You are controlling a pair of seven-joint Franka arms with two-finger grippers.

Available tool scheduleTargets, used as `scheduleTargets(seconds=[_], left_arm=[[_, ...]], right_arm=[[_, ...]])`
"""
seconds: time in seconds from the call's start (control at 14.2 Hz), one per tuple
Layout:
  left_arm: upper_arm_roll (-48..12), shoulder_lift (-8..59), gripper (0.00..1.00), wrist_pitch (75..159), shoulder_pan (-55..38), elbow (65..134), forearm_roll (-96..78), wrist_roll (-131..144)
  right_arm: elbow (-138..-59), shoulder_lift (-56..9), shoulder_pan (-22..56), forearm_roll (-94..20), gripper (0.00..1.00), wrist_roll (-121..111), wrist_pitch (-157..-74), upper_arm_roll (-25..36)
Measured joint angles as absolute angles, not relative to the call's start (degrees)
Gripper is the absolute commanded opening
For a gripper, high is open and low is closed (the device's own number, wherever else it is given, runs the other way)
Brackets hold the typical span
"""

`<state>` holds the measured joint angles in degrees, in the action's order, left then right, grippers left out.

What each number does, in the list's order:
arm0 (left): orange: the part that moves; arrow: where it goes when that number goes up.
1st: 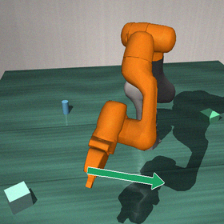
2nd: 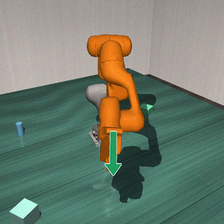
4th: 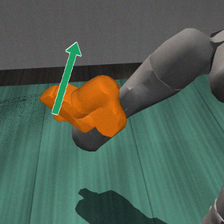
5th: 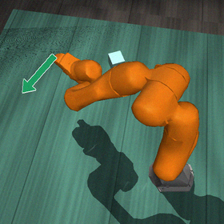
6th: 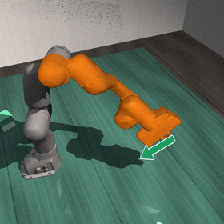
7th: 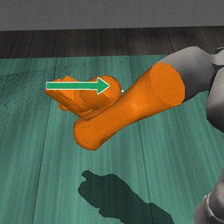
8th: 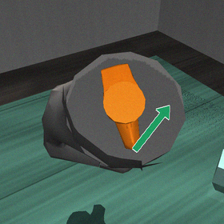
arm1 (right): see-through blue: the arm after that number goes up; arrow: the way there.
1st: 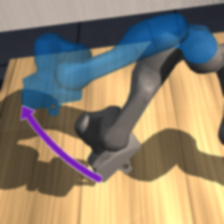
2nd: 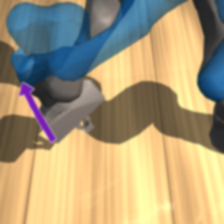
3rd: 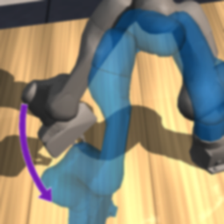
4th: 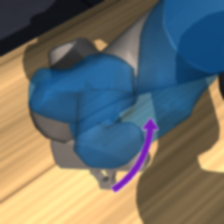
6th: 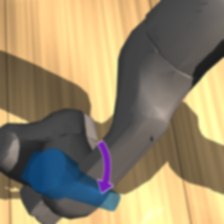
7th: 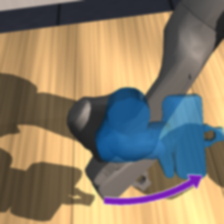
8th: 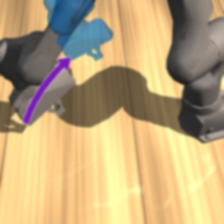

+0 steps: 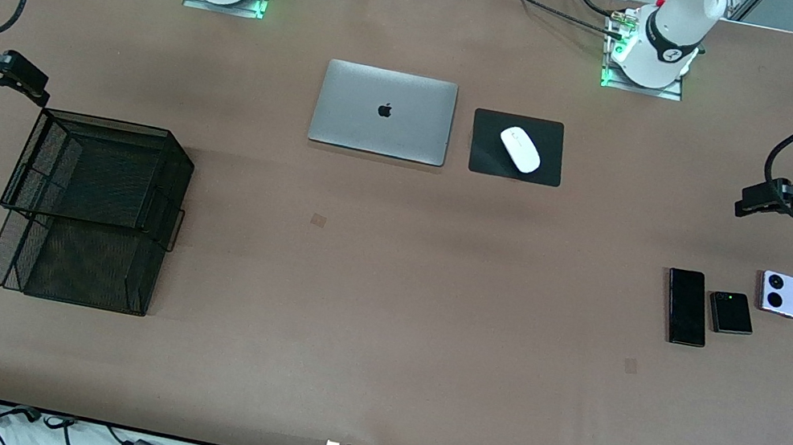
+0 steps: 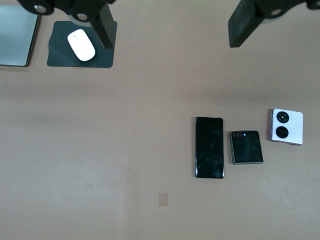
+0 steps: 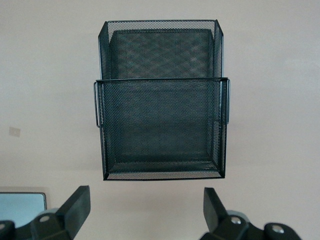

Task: Place phones with both arms
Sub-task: 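Reach the left gripper down to the black bar phone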

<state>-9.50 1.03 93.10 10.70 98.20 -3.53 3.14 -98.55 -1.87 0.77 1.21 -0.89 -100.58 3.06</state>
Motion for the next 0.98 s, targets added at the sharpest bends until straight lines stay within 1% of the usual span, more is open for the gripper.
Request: scheduleTargets(seconds=[0.98], left_arm=[[-9.4,1.3,1.00,92.4,10.8,98.3,-3.5,3.1]], right_arm=[[-98.5,-2.3,0.8,1.2,1.00,-0.9,-100.7,3.1]])
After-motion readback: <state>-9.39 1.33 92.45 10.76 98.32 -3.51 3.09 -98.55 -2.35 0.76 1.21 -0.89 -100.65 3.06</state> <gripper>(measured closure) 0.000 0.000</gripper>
